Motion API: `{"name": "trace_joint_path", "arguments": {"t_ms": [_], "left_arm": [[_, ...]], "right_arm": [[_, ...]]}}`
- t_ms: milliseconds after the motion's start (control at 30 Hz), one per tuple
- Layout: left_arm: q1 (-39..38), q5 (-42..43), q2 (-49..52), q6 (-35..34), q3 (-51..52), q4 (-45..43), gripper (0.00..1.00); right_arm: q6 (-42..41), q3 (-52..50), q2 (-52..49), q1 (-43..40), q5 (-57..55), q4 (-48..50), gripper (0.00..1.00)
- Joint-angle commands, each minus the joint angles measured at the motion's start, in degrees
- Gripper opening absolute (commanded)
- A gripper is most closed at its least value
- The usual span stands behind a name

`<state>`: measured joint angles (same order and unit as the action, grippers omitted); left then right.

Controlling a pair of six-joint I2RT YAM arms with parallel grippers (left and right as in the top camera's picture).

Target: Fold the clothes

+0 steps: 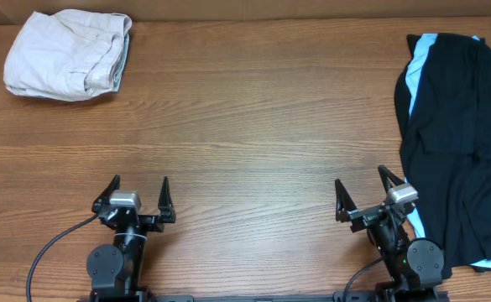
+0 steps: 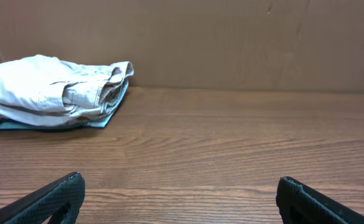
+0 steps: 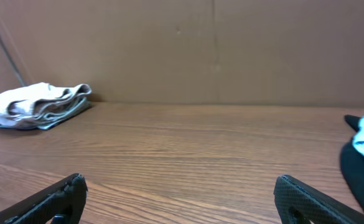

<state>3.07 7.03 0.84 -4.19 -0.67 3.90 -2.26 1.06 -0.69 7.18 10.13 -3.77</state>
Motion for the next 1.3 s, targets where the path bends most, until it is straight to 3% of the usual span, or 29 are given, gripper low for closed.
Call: {"name": "trace_joint_path", "arguments": {"t_ms": [0, 733, 1033, 1267], "left_arm": [[-0.11, -0.17, -0.52, -0.55, 0.37, -0.09, 1.0], [-0.11, -0.15, -0.52, -0.57, -0.76, -1.4, 1.0], [-0.11, -2.12, -0.46, 0.0, -13.86, 2.1, 1.0], [-0.11, -1.36, 4.11, 0.96, -21.44, 4.35, 1.0]], "right_arm": [[0.61, -0.59, 0.42, 0.22, -2.21, -0.04, 1.0], [-1.16, 1.81, 0.42, 0.22, -2.51, 5.81, 1.0], [1.77, 19.58, -1.86, 0.2, -5.64, -3.67, 1.0], [5.75, 36.46, -12.74, 0.2, -6.23, -10.34, 1.0]]}}
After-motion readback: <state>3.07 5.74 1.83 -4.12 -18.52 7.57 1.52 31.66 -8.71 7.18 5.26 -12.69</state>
